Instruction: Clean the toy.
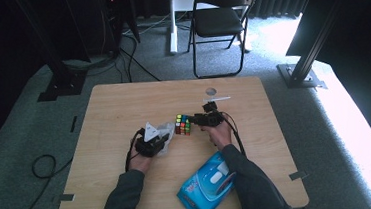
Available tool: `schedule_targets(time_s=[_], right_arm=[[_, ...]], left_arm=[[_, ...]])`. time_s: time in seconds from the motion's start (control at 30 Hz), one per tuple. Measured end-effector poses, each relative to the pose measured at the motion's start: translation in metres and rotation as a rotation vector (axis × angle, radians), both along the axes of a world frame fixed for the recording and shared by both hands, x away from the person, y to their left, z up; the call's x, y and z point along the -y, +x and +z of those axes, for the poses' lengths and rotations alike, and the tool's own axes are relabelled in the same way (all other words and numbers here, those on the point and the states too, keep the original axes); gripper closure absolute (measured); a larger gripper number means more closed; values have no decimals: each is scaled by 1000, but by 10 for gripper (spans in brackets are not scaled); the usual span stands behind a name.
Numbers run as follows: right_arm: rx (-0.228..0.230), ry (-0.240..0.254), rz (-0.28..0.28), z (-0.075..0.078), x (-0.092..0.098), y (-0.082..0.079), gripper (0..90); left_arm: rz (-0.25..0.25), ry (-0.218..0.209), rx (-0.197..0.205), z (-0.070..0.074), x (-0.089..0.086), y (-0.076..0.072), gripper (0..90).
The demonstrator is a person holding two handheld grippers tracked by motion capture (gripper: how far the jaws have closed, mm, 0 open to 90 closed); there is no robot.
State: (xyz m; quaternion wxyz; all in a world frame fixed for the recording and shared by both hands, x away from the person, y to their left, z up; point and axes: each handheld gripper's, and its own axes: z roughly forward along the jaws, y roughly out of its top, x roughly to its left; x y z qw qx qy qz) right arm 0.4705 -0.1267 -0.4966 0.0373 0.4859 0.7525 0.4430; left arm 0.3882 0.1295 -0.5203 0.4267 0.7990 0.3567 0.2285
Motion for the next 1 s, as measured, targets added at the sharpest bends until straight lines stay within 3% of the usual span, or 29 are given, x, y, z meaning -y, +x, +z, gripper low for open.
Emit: schedule_targets(time_s=[0.13,0.37,0.77,1.0], right_arm=[[-11,-1,17,-5,-3,1,545],[-24,17,18,-8,-4,5,549],[-16,9,29,-8,-7,6,610],[-33,32,18,-8,-5,6,697]], left_arm=[[17,9,-15,-1,4,7,771],[4,26,-37,-3,16,16,764],[-75,58,-33,-5,30,12,761],[-77,64,-29,-5,32,10,760]])
